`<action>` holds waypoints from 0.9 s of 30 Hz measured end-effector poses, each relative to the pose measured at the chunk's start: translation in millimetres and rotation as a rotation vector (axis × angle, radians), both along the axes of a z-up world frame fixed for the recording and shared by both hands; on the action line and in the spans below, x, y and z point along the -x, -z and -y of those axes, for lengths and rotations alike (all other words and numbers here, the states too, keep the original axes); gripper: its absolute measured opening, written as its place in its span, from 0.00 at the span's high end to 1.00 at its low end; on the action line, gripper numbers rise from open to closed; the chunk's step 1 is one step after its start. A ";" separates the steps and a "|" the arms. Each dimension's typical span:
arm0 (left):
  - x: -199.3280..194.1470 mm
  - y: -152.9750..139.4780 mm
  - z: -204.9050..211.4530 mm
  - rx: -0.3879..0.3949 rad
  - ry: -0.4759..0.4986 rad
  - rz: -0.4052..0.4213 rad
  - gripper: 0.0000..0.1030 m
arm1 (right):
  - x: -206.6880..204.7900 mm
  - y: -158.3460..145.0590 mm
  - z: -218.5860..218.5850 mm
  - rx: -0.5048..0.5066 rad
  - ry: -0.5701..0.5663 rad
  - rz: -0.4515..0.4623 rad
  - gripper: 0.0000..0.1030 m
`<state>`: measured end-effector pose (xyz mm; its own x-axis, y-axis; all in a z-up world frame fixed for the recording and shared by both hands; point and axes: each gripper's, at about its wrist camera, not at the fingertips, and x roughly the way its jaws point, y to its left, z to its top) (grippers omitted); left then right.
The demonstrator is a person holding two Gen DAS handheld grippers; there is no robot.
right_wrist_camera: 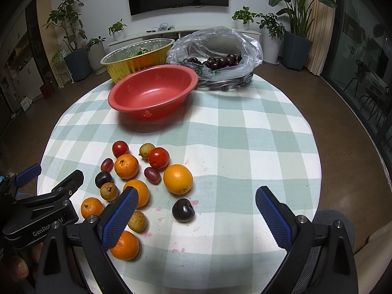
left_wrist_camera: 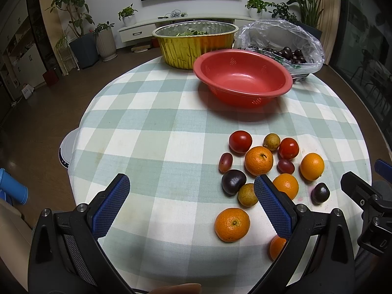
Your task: Organize fruits
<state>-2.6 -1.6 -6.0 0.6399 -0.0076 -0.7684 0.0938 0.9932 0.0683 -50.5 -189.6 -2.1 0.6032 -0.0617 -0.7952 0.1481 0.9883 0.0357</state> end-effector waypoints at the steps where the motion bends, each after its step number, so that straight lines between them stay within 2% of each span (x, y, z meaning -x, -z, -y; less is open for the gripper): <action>1: -0.1 0.0 0.0 0.000 0.000 0.000 0.00 | 0.0 0.0 0.0 0.000 0.000 0.000 0.04; 27: -0.7 6.1 1.0 0.002 0.000 -0.006 0.00 | 0.0 0.7 0.2 -0.001 0.000 -0.001 0.04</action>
<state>-1.9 -2.6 -12.2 0.6356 -0.0087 -0.7720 0.0939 0.9934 0.0661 -50.5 -189.8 -2.8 0.6026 -0.0615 -0.7957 0.1486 0.9882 0.0362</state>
